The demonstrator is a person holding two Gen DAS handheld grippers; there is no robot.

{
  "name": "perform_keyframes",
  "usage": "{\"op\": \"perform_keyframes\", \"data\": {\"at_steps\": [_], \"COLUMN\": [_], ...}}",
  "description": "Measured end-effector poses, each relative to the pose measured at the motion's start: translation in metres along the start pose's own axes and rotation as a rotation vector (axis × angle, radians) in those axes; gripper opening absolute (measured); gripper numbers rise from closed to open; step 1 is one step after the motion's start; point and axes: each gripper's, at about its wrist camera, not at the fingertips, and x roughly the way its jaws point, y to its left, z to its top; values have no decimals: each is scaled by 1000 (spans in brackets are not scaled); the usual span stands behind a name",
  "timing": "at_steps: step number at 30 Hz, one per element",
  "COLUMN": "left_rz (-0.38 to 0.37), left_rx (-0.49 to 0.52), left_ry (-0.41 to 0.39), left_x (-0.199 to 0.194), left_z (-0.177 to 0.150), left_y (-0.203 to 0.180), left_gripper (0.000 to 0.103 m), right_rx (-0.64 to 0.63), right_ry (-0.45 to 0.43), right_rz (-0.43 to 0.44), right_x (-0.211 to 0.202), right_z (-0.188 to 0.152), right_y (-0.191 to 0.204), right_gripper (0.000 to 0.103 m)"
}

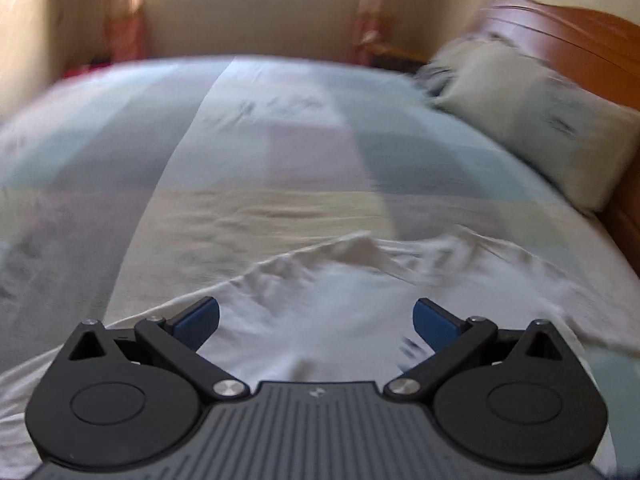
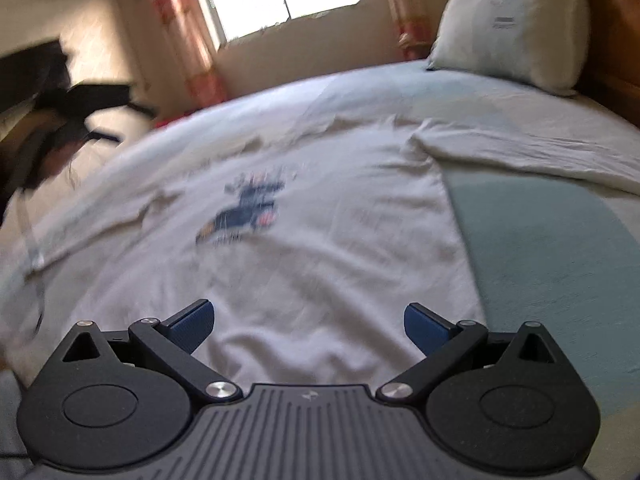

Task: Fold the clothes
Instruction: 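Bring the left tool to the shirt hem while the right tool withdraws, then sweep the open left tool along the shirt hem, smoothing it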

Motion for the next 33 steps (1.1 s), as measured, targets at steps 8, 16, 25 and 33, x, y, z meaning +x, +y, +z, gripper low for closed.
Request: {"op": "perform_keyframes", "data": {"at_steps": [8, 16, 25, 33], "left_rz": [-9, -9, -177, -57], "left_rx": [-339, -456, -341, -375], "left_ry": [163, 69, 124, 95], "left_x": [109, 112, 125, 154], "left_z": [-2, 6, 13, 27], "left_y": [69, 85, 35, 40], "left_gripper": [101, 101, 102, 101], "right_rx": [6, 95, 7, -5], "right_ry": [46, 46, 56, 52], "right_rz": [26, 39, -4, -8], "right_x": [9, 12, 17, 19], "right_z": [-4, -5, -8, -9], "right_y": [-1, -12, -1, -1], "right_gripper": [103, 103, 103, 103]}}
